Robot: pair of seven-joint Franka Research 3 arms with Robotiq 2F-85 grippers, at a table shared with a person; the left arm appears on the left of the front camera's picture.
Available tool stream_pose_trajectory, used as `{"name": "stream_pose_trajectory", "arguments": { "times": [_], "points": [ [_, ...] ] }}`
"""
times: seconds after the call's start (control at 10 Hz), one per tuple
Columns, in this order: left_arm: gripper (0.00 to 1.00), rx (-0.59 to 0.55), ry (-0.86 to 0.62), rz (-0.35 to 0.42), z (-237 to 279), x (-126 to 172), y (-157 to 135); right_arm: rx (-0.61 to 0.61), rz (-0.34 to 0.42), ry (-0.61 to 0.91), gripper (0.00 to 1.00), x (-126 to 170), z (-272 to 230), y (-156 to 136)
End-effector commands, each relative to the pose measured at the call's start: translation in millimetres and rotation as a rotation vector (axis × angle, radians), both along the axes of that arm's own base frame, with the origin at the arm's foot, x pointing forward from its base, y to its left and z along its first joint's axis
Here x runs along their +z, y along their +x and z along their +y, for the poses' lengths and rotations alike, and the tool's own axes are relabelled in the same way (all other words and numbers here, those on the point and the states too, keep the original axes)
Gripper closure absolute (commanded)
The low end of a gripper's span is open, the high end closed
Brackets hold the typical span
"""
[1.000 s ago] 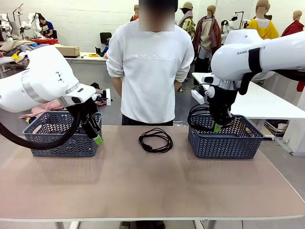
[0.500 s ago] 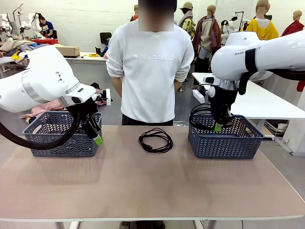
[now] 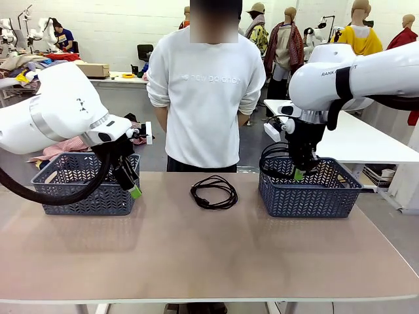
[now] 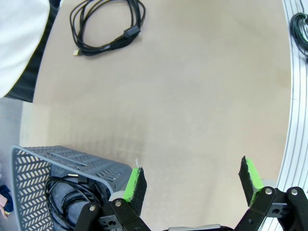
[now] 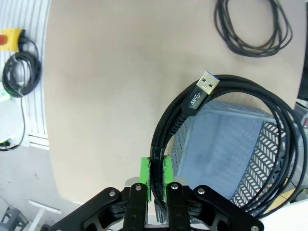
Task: Organize the cables according to human instructions.
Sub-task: Pick up a bundle of cables and place it in the basket indicated by the human.
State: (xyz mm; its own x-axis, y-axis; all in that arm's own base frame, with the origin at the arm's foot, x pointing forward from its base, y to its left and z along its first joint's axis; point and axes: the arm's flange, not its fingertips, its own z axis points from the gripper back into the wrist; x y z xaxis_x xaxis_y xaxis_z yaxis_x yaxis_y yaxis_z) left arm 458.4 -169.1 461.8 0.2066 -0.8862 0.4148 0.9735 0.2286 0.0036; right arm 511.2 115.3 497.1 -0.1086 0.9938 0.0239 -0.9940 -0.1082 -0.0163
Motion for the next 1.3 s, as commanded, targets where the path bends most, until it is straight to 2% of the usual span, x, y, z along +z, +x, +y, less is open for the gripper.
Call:
{"name": "stream_pose_trajectory", "arguments": {
  "times": [0.0,0.6,1.2],
  "points": [
    [0.0,0.004,-0.002,-0.002,2,2,1,-0.067,-0.016,0.001,0.87,-2,-11,27],
    [0.0,0.004,-0.002,-0.002,2,2,1,-0.121,-0.031,-0.018,0.87,-31,-45,89],
    [0.0,0.004,-0.002,-0.002,2,2,1,-0.188,0.0,-0.012,0.87,-55,-63,96]
  ]
}}
